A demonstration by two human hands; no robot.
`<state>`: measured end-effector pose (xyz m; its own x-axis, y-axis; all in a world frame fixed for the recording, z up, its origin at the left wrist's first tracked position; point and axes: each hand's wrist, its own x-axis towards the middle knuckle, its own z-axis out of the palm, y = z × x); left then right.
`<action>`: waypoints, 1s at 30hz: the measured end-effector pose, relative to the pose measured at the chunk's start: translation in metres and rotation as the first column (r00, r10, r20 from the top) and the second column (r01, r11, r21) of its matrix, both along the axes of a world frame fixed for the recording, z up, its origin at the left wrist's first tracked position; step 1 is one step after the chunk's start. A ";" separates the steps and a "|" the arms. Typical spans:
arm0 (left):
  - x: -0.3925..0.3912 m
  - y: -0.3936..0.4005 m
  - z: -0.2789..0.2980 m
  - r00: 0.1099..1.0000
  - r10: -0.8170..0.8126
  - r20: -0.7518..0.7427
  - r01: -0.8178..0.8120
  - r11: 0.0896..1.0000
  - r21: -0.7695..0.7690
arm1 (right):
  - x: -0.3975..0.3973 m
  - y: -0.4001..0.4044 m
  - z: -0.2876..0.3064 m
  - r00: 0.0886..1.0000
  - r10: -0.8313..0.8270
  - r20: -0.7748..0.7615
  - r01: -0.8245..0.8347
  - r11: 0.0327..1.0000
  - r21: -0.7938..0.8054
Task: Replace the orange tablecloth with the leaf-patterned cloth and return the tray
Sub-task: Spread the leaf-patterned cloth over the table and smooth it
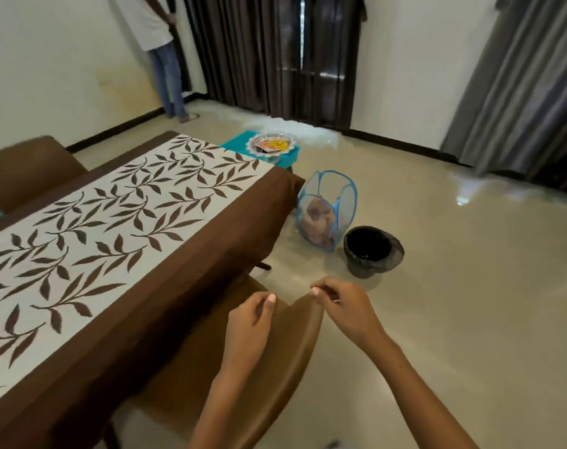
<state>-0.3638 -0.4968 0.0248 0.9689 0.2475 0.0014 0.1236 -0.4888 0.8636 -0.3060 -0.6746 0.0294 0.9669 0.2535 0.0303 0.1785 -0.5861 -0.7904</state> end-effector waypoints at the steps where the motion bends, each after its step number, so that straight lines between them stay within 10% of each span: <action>1: 0.012 -0.010 -0.002 0.999 0.032 0.017 -0.031 0.999 -0.027 | 0.017 -0.008 -0.001 1.000 0.031 -0.004 -0.031 1.000 -0.005; 30: 0.483 -0.024 -0.032 0.761 0.649 -0.021 -0.649 0.761 -0.001 | 0.619 0.062 -0.031 0.777 0.629 -0.028 -0.630 0.774 -0.070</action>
<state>0.1194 -0.5209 -0.0076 0.5765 0.8169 -0.0189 0.4245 -0.2797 0.8611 0.3130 -0.6130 -0.0016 0.5905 0.8069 -0.0141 0.5253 -0.3976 -0.7523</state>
